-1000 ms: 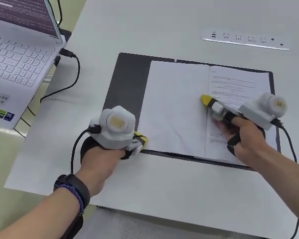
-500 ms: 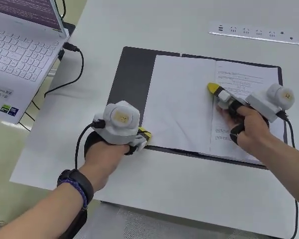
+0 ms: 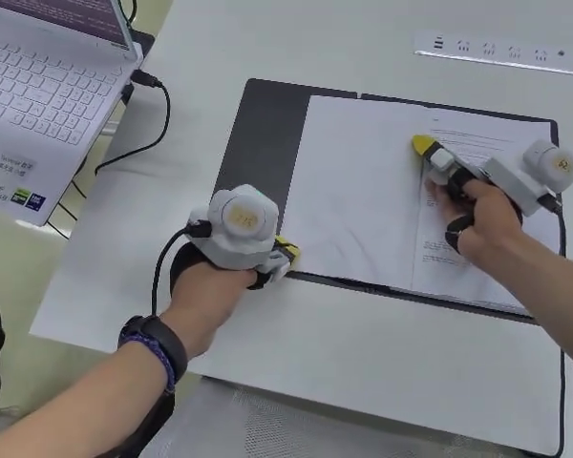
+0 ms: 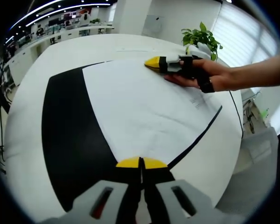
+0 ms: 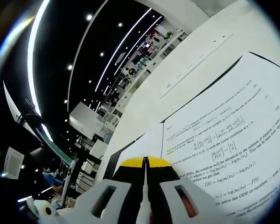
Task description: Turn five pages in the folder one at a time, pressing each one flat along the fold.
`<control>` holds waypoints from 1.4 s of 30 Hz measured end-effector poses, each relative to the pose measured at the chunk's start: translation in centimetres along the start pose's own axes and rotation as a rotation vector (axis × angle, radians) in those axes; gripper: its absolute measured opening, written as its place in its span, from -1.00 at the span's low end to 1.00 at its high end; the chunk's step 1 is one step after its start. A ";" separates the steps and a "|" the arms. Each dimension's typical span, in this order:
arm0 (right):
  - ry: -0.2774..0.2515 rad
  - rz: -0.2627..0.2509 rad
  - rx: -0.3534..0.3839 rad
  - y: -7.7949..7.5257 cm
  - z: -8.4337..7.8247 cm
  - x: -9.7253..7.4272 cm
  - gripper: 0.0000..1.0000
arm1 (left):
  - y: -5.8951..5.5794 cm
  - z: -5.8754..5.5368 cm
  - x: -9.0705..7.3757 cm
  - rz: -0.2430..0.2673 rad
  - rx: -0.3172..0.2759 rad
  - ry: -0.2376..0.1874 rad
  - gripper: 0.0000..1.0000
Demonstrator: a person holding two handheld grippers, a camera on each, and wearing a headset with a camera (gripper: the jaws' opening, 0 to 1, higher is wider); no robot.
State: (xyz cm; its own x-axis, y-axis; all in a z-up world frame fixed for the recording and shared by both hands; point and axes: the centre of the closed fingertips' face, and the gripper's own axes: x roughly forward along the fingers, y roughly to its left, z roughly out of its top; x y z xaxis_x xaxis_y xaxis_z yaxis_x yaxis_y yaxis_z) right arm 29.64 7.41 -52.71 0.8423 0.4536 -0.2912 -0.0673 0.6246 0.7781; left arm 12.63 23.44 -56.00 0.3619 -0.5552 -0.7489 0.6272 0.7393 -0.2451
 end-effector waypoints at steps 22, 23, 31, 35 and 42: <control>-0.069 -0.063 0.048 -1.7 3.6 3.8 -1.00 | 0.0 0.0 0.0 -0.007 -0.042 -0.003 -1.00; -0.070 -0.064 0.050 -1.8 3.6 3.9 -1.00 | 0.1 -0.1 0.0 -0.009 -0.044 -0.003 -1.00; -0.038 -0.029 0.039 -1.7 2.8 3.4 -1.00 | 0.1 -0.2 0.1 -0.016 -0.044 -0.002 -1.00; -0.001 -0.008 -0.002 -0.9 1.7 2.5 -1.00 | 0.1 -0.2 0.0 -0.013 -0.043 -0.003 -1.00; 0.024 0.019 -0.014 -0.5 0.3 1.0 -1.00 | 0.2 -0.2 0.0 -0.015 -0.046 -0.010 -1.00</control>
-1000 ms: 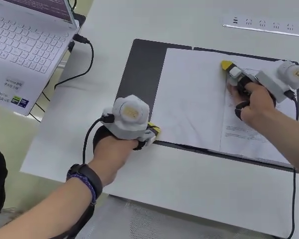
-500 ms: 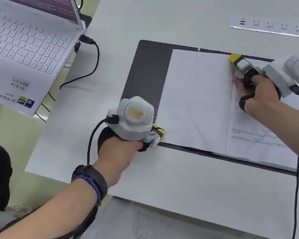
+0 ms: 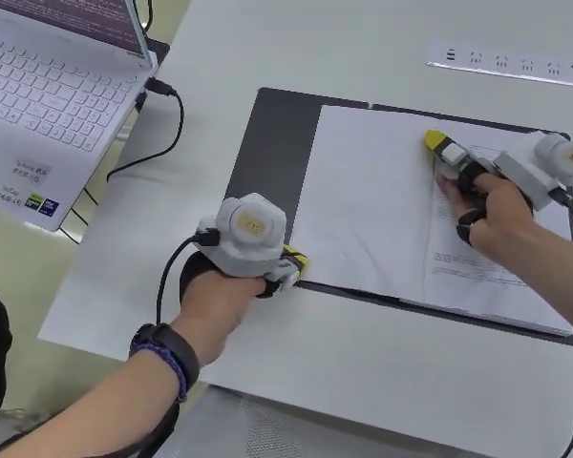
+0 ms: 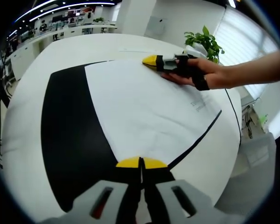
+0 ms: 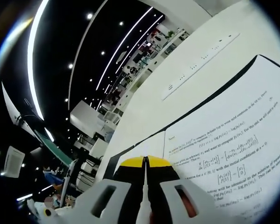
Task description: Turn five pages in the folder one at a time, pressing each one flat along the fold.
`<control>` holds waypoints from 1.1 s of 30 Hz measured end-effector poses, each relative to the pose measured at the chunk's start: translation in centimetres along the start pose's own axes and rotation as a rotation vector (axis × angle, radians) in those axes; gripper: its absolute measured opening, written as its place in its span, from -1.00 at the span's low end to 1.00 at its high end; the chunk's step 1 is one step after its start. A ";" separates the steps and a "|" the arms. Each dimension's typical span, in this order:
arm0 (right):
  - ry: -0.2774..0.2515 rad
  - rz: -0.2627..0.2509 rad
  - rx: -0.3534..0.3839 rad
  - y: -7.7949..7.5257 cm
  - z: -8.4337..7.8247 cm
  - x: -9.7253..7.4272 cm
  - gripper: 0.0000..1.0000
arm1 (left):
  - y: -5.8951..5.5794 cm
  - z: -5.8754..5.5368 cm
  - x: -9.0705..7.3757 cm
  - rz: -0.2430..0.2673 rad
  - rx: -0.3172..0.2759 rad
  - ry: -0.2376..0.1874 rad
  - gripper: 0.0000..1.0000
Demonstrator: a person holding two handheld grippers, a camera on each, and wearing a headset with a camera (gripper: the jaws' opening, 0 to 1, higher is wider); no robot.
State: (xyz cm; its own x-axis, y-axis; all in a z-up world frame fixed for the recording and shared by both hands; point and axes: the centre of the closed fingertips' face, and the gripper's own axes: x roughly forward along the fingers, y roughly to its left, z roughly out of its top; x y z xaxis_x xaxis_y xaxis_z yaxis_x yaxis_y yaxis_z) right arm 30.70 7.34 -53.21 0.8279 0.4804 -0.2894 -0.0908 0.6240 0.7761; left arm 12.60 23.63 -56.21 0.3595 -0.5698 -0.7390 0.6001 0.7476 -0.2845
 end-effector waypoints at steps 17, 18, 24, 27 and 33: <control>0.037 0.016 -0.005 1.9 -2.7 -3.5 -1.00 | -0.1 0.2 -0.1 0.008 0.008 0.000 -1.00; 0.040 0.017 -0.005 1.8 -2.9 -3.7 -1.00 | -0.1 0.2 -0.1 0.008 0.009 0.000 -1.00; 0.048 0.021 -0.005 1.8 -3.8 -4.8 -1.00 | -0.2 0.3 -0.1 0.018 0.020 0.000 -1.00; 0.042 0.021 0.008 1.8 -4.2 -5.5 -1.00 | -0.1 0.2 0.0 0.018 0.022 0.000 -1.00; 0.048 0.015 0.013 1.9 -4.8 -6.3 -1.00 | -0.2 0.2 -0.1 0.024 0.033 0.007 -1.00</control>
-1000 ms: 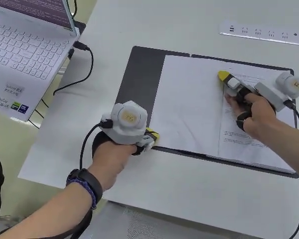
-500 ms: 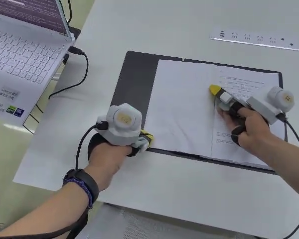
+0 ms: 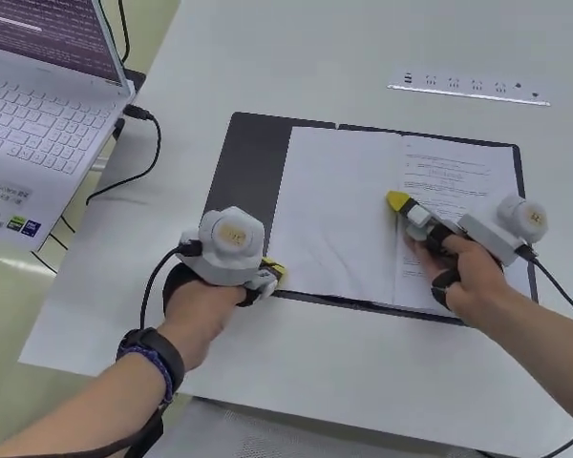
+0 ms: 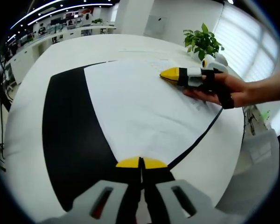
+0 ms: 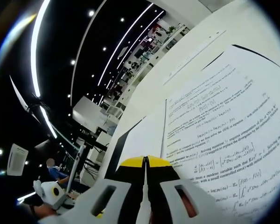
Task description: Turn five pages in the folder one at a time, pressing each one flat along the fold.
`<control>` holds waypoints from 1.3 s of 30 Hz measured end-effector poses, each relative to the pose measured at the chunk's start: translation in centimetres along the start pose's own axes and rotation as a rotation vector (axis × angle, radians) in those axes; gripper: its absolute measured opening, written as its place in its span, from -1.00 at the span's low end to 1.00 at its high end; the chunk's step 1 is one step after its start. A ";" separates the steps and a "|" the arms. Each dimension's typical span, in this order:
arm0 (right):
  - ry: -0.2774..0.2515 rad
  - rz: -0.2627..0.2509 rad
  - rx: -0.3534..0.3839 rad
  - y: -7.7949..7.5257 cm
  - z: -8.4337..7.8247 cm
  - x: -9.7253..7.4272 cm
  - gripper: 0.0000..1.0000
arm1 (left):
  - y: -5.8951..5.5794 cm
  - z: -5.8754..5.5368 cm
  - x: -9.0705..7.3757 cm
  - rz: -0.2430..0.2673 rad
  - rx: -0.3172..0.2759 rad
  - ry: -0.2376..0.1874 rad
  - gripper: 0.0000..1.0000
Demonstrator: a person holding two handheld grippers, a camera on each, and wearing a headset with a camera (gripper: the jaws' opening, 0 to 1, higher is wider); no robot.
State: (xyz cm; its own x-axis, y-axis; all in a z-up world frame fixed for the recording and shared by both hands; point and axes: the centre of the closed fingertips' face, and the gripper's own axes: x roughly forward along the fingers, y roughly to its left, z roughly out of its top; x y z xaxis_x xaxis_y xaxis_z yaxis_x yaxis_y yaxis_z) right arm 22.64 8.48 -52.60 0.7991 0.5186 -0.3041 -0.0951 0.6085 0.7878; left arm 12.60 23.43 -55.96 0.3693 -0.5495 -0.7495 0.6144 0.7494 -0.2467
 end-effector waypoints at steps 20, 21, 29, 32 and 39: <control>0.073 0.013 -0.010 0.6 -3.7 -3.2 -1.00 | 0.1 -0.1 0.0 0.006 0.011 0.002 -1.00; 0.077 0.013 -0.011 0.6 -4.0 -3.5 -1.00 | 0.0 -0.1 0.0 0.006 0.012 0.003 -1.00; 0.109 0.020 -0.024 0.1 -4.9 -4.3 -1.00 | 0.0 -0.1 0.0 0.008 0.025 0.008 -1.00; 0.116 0.021 -0.027 0.0 -5.4 -4.8 -1.00 | -0.1 -0.1 0.0 0.007 0.030 0.010 -1.00; 0.143 0.029 -0.047 -0.2 -6.6 -5.9 -1.00 | -0.3 -0.1 -0.2 0.007 0.037 0.010 -0.99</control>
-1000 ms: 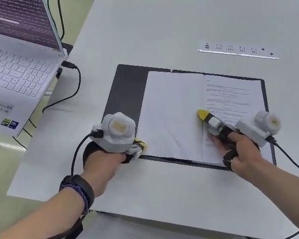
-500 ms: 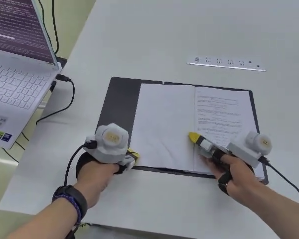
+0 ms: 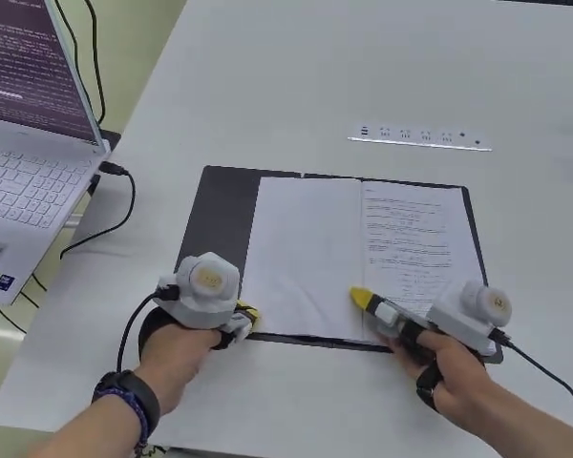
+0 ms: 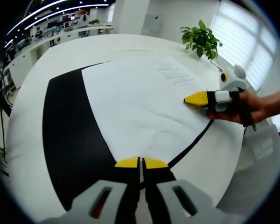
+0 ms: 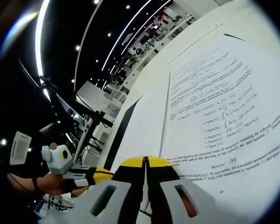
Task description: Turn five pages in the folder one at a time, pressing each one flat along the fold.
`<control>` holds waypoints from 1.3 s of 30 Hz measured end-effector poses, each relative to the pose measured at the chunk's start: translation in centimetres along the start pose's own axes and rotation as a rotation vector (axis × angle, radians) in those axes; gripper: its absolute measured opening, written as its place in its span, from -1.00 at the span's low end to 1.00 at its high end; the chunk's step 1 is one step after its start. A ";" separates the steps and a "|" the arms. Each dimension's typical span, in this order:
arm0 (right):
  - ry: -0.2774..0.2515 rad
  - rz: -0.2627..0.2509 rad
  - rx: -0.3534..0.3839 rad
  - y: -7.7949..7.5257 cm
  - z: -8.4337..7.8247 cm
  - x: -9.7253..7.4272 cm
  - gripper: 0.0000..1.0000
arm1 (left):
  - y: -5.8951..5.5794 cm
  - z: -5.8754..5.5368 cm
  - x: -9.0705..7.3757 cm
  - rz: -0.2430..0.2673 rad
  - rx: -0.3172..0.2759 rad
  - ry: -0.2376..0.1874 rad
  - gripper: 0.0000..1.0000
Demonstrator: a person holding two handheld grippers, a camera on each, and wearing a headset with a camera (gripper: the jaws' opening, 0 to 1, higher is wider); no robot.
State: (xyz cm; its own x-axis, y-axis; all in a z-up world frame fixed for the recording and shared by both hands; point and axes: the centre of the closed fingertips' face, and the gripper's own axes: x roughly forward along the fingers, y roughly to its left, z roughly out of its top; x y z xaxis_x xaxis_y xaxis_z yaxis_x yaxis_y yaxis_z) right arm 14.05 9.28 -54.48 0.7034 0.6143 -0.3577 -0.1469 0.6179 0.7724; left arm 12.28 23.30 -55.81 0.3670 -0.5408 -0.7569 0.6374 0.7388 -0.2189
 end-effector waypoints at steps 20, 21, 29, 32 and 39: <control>0.047 -0.002 -0.024 0.6 -2.6 -1.9 -1.00 | 0.2 0.0 0.0 -0.006 -0.022 -0.005 -1.00; 0.048 -0.004 -0.025 0.6 -2.7 -2.0 -1.00 | 0.1 0.0 0.0 -0.006 -0.021 -0.005 -1.00; 0.059 -0.009 -0.031 0.8 -3.2 -2.4 -1.00 | 0.2 0.0 0.1 -0.003 -0.024 -0.004 -1.00; 0.064 -0.010 -0.041 0.8 -3.4 -2.6 -1.00 | 0.2 0.0 0.0 -0.004 -0.043 -0.009 -1.00; 0.063 -0.042 0.014 0.6 -3.5 -2.8 -1.00 | 0.3 0.0 0.1 0.003 -0.081 -0.002 -1.00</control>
State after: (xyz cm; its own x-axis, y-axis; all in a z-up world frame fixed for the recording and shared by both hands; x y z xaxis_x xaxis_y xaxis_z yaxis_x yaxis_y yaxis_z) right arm 9.59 9.65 -54.81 0.6635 0.6182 -0.4215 -0.1082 0.6367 0.7634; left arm 12.53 23.44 -55.98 0.3703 -0.5390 -0.7565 0.5794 0.7706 -0.2655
